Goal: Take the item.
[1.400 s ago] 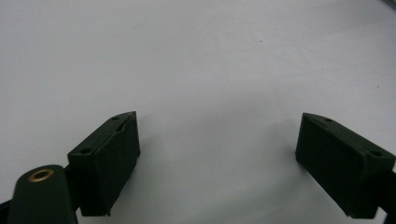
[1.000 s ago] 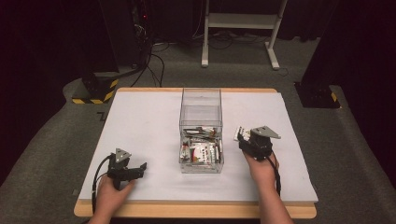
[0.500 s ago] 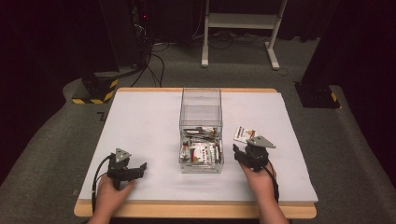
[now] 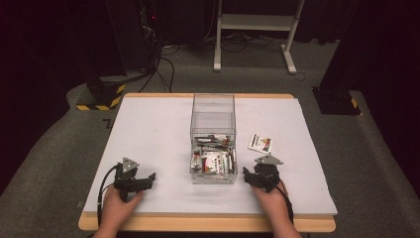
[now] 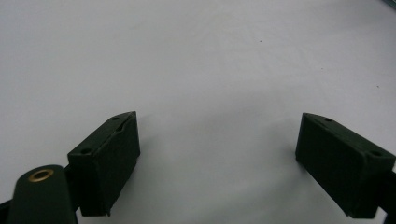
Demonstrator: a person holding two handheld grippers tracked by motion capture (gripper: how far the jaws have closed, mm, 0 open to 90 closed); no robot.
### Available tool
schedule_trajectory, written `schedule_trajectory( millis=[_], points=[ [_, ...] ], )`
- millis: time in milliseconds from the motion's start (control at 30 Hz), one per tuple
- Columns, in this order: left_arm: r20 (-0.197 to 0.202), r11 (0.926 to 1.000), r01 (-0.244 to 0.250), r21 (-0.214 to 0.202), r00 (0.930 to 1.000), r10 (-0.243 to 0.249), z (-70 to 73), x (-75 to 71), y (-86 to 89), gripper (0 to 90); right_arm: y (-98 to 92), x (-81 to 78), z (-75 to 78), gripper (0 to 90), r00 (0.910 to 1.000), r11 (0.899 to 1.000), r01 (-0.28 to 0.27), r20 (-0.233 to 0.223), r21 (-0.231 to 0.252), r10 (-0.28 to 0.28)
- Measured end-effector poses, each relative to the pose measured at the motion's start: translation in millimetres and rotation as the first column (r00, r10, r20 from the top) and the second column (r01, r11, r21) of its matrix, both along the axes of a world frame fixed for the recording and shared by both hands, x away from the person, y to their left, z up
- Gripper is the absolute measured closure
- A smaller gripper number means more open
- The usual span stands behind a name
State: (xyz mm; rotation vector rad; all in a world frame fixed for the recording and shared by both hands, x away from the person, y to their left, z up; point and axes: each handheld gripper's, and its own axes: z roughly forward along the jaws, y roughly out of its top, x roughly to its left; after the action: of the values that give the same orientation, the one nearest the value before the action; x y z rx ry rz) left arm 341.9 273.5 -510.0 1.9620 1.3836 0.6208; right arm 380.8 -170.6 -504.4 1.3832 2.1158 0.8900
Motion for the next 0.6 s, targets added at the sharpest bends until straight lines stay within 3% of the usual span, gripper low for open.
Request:
schedule_trajectory(
  millis=[600],
  points=[
    [0.002, 1.0, -0.004, -0.004, 1.0, 0.004, -0.2, -0.1, -0.6, 13.9, -1.1, 0.8, 0.0, 27.5, 1.0, 1.0, 0.005, -0.007, 0.006, -0.005]
  ],
)
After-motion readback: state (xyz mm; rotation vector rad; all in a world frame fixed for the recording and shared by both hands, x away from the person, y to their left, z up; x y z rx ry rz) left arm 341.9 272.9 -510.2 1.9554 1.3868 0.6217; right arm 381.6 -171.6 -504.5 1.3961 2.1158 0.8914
